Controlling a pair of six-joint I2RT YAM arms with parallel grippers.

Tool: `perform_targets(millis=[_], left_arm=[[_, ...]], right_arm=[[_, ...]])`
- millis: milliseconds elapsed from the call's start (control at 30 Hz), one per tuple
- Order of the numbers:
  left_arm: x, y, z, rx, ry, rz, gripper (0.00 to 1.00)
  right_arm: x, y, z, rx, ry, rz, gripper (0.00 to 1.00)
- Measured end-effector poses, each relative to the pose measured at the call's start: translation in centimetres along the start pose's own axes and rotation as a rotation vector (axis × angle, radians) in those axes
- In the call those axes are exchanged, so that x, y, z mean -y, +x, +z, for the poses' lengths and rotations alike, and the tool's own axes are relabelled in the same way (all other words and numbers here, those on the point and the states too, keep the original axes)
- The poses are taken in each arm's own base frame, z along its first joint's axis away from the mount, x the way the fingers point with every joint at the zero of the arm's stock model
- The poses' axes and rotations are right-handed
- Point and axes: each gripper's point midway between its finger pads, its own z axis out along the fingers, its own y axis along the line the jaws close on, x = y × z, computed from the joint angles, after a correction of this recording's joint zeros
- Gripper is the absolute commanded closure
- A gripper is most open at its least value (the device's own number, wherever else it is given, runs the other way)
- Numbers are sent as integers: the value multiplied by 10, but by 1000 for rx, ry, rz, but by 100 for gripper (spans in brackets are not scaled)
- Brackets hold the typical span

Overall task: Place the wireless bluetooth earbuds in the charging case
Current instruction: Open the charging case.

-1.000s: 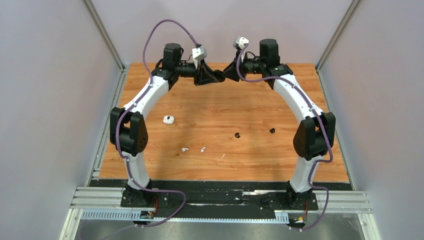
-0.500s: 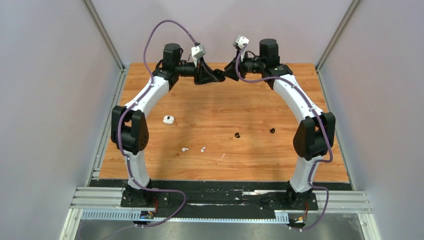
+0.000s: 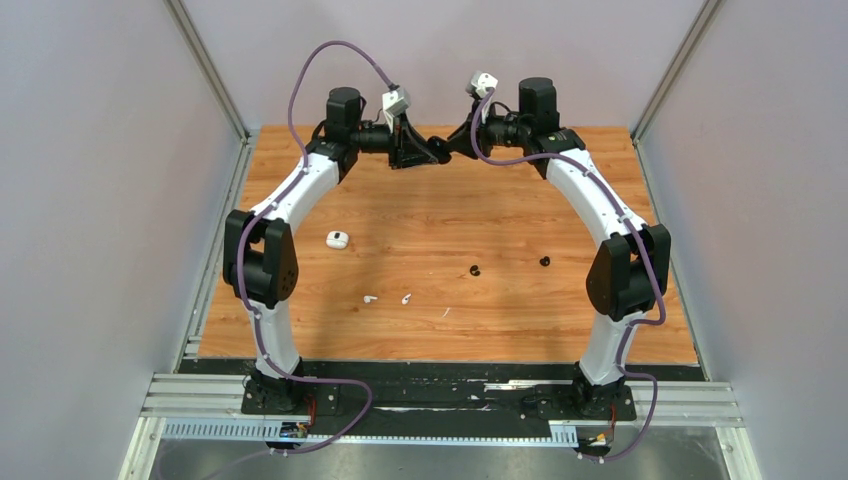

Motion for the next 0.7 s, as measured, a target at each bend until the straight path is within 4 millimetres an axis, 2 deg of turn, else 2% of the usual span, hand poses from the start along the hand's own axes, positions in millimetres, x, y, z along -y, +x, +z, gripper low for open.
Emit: perform_targets(millis=[233,533,700], left_arm=[[3,2,0,23,21,-68,100],[1,1,0,34,23,-81,100],[2,1,0,36,27,-84,100]], right_arm=[[-2,3,-1,-1,-16,9,83],[-5,6,-1,-3,-32,17,67],[-5,9,0,-6,-34,14,69]])
